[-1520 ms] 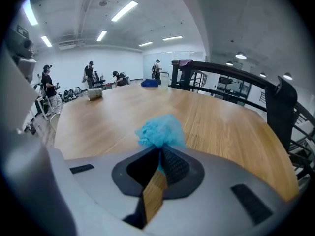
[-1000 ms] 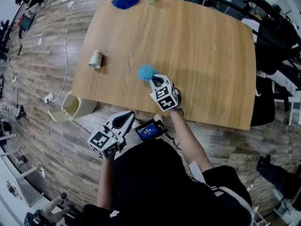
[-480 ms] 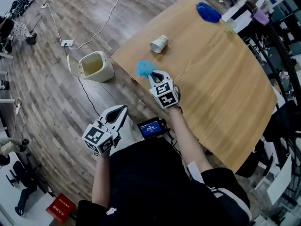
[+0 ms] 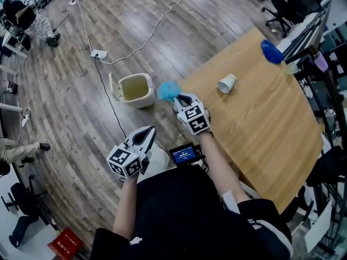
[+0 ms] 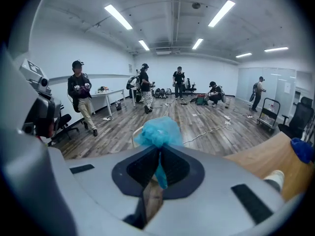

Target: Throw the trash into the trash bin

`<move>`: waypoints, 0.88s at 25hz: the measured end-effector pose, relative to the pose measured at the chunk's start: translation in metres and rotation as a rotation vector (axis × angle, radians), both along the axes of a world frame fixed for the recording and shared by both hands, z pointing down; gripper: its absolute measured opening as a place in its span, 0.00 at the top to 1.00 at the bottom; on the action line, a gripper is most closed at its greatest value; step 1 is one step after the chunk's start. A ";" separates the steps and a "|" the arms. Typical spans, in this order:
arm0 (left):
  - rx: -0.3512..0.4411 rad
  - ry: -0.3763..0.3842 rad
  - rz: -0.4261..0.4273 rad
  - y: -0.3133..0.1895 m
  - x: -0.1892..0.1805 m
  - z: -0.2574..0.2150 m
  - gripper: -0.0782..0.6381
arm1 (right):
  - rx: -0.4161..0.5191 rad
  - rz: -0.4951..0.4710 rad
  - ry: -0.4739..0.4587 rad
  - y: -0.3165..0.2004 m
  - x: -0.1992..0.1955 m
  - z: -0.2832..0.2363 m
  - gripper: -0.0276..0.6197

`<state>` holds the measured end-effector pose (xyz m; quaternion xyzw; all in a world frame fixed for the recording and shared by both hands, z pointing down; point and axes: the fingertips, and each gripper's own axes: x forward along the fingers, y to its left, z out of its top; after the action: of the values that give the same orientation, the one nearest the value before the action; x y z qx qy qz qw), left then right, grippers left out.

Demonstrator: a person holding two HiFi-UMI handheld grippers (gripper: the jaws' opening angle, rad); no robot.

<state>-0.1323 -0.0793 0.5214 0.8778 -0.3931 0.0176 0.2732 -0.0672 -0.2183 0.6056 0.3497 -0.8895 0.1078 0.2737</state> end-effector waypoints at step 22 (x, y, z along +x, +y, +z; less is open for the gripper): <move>-0.027 0.031 -0.197 -0.146 -0.156 0.008 0.90 | -0.142 -0.207 0.017 -0.119 -0.180 0.033 0.94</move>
<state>-0.2881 -0.2253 0.5298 0.8313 -0.4731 -0.0176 0.2913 -0.2477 -0.3371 0.6383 0.2365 -0.9086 0.1386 0.3150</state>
